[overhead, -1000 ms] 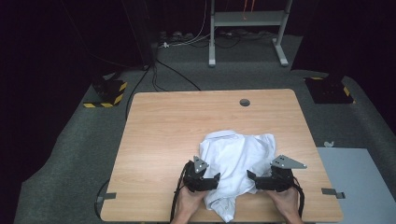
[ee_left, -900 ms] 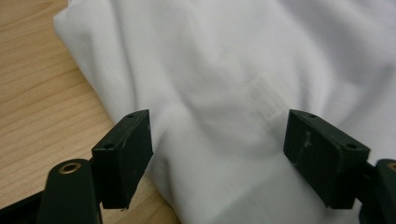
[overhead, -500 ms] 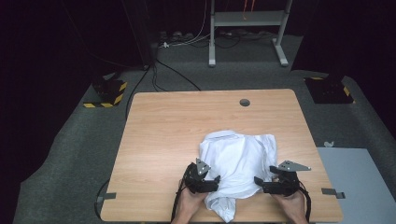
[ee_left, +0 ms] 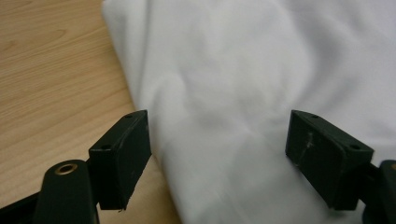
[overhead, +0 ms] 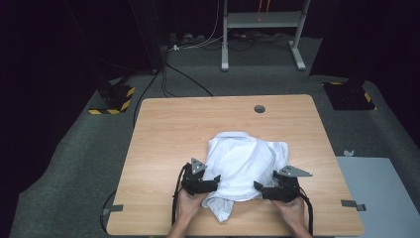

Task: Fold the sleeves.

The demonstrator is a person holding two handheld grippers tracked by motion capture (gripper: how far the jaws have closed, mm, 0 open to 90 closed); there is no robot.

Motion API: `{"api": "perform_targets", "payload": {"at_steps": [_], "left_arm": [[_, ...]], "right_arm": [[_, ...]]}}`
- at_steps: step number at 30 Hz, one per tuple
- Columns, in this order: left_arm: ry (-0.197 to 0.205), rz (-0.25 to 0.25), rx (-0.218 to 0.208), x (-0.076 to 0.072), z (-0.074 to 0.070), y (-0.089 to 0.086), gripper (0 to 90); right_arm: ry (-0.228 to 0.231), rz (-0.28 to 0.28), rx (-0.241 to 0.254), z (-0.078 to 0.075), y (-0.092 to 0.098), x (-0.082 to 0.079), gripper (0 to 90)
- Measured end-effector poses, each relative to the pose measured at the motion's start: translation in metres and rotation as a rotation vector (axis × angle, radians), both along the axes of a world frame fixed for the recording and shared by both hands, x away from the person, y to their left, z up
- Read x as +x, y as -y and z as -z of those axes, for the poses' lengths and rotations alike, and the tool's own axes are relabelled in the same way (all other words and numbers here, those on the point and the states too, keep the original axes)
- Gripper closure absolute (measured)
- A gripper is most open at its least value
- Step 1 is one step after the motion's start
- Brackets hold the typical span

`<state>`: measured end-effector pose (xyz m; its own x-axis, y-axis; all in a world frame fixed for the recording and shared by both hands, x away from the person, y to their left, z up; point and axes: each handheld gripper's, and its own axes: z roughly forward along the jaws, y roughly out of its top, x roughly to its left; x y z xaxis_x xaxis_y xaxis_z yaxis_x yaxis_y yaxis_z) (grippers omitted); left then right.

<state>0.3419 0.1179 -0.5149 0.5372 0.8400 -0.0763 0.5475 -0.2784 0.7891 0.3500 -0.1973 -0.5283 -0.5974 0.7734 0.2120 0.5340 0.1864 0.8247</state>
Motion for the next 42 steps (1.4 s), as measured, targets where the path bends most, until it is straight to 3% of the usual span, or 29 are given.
{"api": "perform_targets", "payload": {"at_steps": [2,4,9,14,19,29,35,39,42], "left_arm": [[0.008,0.030,0.020,-0.012,0.002,0.002,22.3],[0.016,0.036,0.011,-0.021,0.004,0.003,23.1],[0.018,0.036,0.067,-0.026,0.013,0.008,23.3],[-0.011,0.016,0.057,-0.018,0.021,0.008,22.9],[-0.013,0.004,0.062,-0.009,0.022,0.007,22.8],[-0.042,-0.056,0.030,0.015,0.022,-0.005,23.1],[-0.069,-0.088,-0.011,0.026,0.024,-0.013,22.2],[-0.074,-0.094,0.005,0.034,0.021,-0.014,22.5],[-0.080,-0.102,-0.021,0.038,0.024,-0.017,22.3]], "right_arm": [[0.021,-0.006,0.009,-0.006,0.010,-0.007,12.6],[0.028,-0.004,0.002,-0.008,0.019,-0.012,12.8],[-0.022,-0.001,-0.023,0.002,0.032,-0.012,12.9],[-0.037,-0.013,-0.056,0.013,0.029,-0.007,13.4],[-0.038,-0.014,-0.068,0.016,0.023,-0.002,14.0],[-0.037,0.000,-0.083,0.015,0.006,0.018,14.4],[-0.034,0.006,-0.093,0.015,-0.001,0.027,14.9],[-0.032,0.011,-0.105,0.015,-0.006,0.034,15.0],[-0.028,0.017,-0.099,0.016,-0.007,0.037,15.2]]}}
